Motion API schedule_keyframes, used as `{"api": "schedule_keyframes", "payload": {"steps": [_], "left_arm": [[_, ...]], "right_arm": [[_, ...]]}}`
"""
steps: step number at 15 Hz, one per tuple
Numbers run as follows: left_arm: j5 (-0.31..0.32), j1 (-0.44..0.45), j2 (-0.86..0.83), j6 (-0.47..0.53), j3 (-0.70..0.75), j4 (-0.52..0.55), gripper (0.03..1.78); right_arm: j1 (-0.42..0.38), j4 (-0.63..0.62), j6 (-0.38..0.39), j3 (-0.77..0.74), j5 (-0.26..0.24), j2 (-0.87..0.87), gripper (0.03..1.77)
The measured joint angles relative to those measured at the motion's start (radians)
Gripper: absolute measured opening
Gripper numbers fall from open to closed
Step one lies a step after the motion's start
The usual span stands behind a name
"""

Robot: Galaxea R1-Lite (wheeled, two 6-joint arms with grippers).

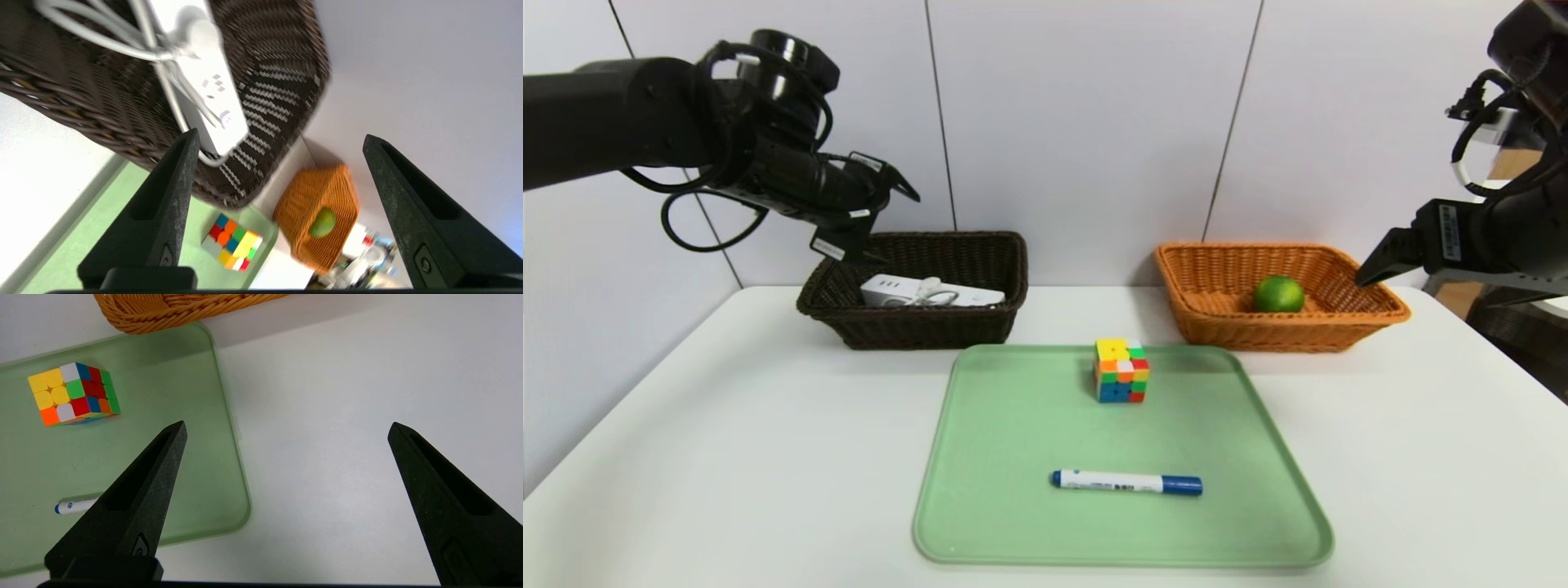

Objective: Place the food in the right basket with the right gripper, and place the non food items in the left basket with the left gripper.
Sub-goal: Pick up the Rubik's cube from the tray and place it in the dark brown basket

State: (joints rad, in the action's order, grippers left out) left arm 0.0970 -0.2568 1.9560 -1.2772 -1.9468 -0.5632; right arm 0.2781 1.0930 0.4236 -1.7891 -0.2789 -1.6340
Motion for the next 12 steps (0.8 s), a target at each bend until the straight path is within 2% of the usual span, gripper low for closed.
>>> {"api": "schedule_keyframes", "payload": {"steps": [5,6,9,10,12], "left_arm": [[-0.008,-0.156,-0.104,0.399,0.003,-0.067,1.56],[-0.035,-0.192,-0.112,0.476,0.004,-0.098,1.57],[-0.202,-0.288,-0.114,0.69,0.008,-0.135,1.62],[-0.223,-0.314,-0.108,0.732,0.009,-0.14,1.63],[-0.251,-0.373,-0.094,0.744,0.009,-0.148,1.64]], "right_arm": [[0.002,-0.006,0.016,-0.003,0.001,-0.012,1.7],[0.004,-0.006,0.024,-0.003,0.001,-0.013,1.7],[0.004,-0.008,0.041,-0.004,0.005,-0.014,1.7],[0.005,-0.013,0.044,-0.005,0.007,-0.016,1.7],[0.007,-0.032,0.048,-0.007,0.007,-0.02,1.7]]}}
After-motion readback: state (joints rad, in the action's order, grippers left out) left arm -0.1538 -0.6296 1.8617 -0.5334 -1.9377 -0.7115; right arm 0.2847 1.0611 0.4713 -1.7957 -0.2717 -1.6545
